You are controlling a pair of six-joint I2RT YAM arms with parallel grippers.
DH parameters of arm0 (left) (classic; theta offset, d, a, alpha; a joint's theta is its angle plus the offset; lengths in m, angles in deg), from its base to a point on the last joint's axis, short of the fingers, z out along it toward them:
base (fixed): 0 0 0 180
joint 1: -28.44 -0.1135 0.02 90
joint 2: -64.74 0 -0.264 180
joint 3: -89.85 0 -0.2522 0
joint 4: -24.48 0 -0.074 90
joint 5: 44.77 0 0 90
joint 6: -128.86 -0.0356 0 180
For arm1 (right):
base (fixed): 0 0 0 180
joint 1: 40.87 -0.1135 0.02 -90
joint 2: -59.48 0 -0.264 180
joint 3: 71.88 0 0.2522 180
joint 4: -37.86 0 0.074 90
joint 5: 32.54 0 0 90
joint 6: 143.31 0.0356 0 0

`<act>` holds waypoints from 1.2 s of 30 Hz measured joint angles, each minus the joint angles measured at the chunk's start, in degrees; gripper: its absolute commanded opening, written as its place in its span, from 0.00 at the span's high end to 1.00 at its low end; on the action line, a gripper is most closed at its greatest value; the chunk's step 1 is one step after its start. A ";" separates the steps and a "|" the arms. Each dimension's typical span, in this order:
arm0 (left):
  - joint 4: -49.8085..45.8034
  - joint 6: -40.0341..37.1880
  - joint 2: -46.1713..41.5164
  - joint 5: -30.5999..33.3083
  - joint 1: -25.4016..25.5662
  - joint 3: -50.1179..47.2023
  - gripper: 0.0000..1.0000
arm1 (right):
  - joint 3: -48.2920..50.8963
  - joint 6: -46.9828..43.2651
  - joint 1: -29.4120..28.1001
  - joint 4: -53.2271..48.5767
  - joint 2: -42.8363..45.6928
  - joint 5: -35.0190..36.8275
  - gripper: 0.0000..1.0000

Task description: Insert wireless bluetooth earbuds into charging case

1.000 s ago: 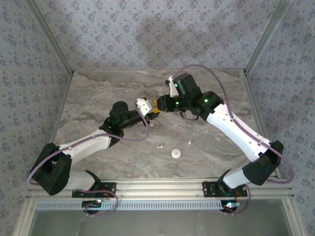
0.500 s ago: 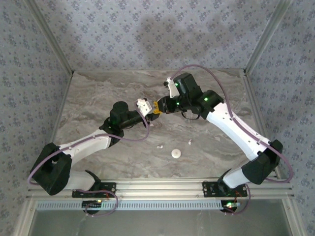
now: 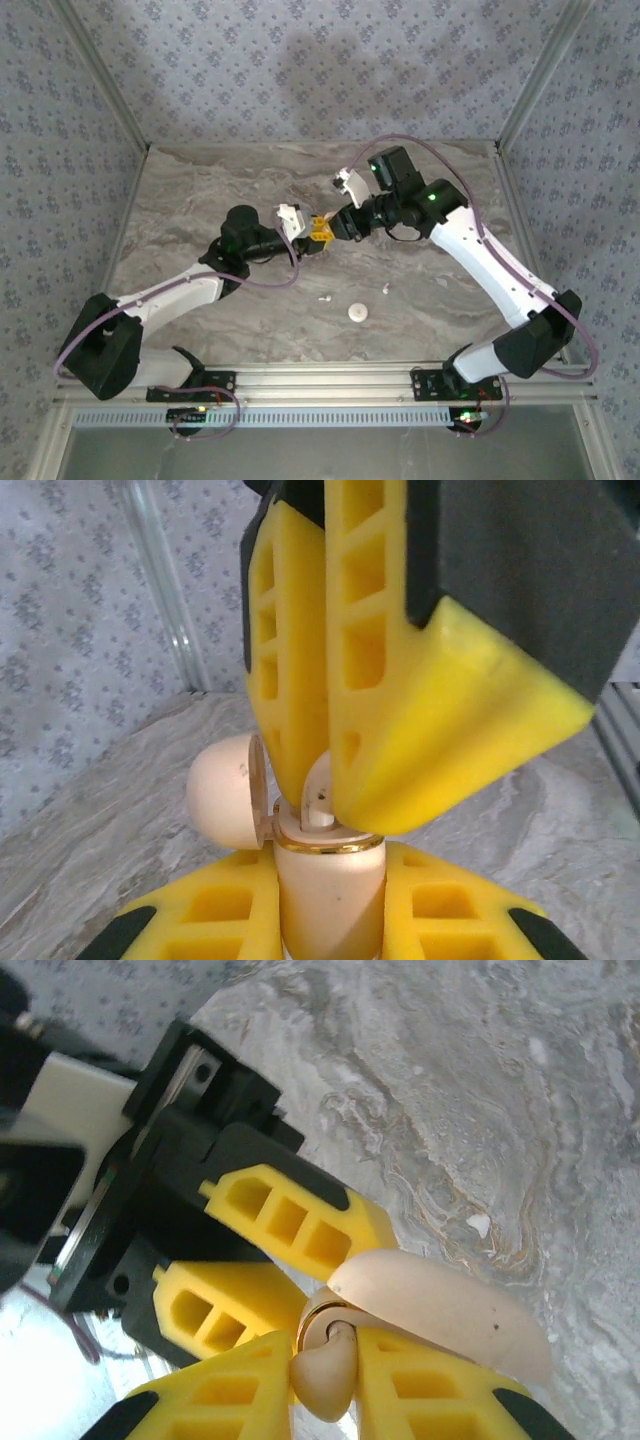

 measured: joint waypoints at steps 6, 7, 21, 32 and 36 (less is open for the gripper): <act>-1.01 2.12 -0.04 -4.22 0.00 1.20 0.89 | -0.35 -9.68 1.64 -2.67 0.76 -4.39 0.78; -1.25 2.36 -0.04 -4.90 0.00 1.40 0.89 | -0.59 -11.10 1.88 -3.37 0.68 -5.03 0.77; -3.17 3.80 -0.04 -8.02 0.00 3.34 0.89 | -4.04 -18.71 2.51 -7.56 -0.46 -7.13 0.66; -3.17 3.19 -0.13 -9.62 0.02 3.67 0.89 | -3.72 -17.16 3.87 -4.26 3.67 -7.37 0.56; -3.17 2.95 -0.13 -10.45 0.02 3.74 0.89 | -1.84 -15.74 5.46 -0.96 7.48 -7.52 0.48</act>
